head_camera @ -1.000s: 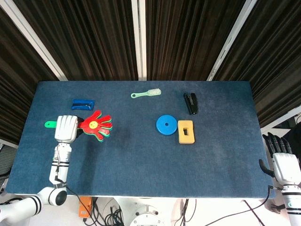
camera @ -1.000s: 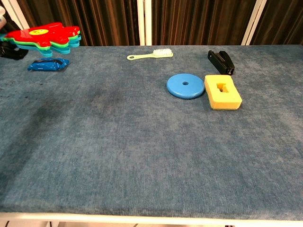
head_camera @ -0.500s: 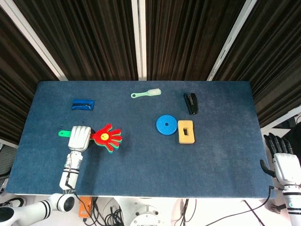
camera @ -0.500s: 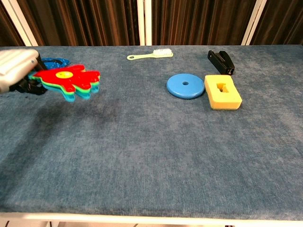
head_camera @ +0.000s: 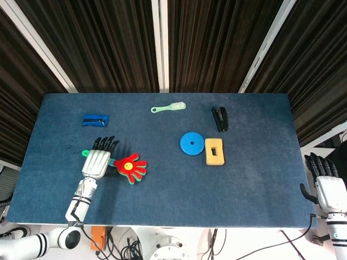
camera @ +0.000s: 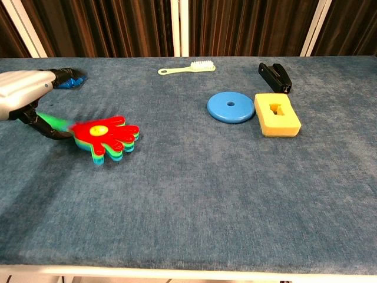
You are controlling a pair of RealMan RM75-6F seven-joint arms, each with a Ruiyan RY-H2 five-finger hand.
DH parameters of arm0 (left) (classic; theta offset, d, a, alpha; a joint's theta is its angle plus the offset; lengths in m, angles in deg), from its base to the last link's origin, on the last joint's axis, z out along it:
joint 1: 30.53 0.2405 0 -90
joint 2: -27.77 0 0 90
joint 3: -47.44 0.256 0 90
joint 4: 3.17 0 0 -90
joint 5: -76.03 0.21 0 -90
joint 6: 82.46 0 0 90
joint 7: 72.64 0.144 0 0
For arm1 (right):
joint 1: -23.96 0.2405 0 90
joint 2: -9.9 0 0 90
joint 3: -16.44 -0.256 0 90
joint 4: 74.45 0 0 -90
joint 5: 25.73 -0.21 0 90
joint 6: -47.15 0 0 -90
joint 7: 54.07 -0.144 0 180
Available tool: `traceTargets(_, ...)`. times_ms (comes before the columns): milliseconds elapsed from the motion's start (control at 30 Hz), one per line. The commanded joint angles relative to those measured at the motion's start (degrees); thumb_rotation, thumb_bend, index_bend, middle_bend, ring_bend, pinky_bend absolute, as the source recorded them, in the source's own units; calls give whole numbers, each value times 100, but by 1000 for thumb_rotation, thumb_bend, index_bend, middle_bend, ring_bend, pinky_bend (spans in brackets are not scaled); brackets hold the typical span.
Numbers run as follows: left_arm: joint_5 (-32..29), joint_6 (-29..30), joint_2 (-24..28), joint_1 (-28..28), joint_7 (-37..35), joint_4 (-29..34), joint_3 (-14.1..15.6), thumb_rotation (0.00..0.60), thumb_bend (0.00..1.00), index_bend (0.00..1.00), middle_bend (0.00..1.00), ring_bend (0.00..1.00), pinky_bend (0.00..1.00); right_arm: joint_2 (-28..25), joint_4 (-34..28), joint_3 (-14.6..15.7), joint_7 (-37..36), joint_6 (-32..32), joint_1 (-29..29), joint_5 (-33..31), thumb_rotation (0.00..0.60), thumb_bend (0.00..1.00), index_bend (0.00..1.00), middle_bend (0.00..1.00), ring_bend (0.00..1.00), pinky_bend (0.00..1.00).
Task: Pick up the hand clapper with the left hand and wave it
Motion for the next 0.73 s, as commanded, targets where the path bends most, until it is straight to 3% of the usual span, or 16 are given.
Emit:
traceTargets(33,-132,223,261,89,334,503,-7,600,157,0,0,0,0,-4,-34,3,33,18,0,17,600,310,0,0,0,0)
traceTargets(267,587,1073,762,478,420,792,283,600,162,0,0,0,0,-45,-141,6,80,80,-16,55,600,310,0,0,0,0)
traceTargets(433,1542,1892,1311,1101,-400,370,816,600,199,0,0,0,2,-55,-236,14,123,150,-27,116,600,310,0,0,0,0)
traceTargets(633,2085,2503,1859,1886,-1164,34,1479,600,218,0,1,0,0,19,-271,32,246,98,-3,114,600,310,0,0,0,0)
traceTargets(733,2136,2618,1956,2103,-1346,-128,1567,600,219,0,1,0,0,51,-315,50,363,42,35,136,600,311,0,0,0,0)
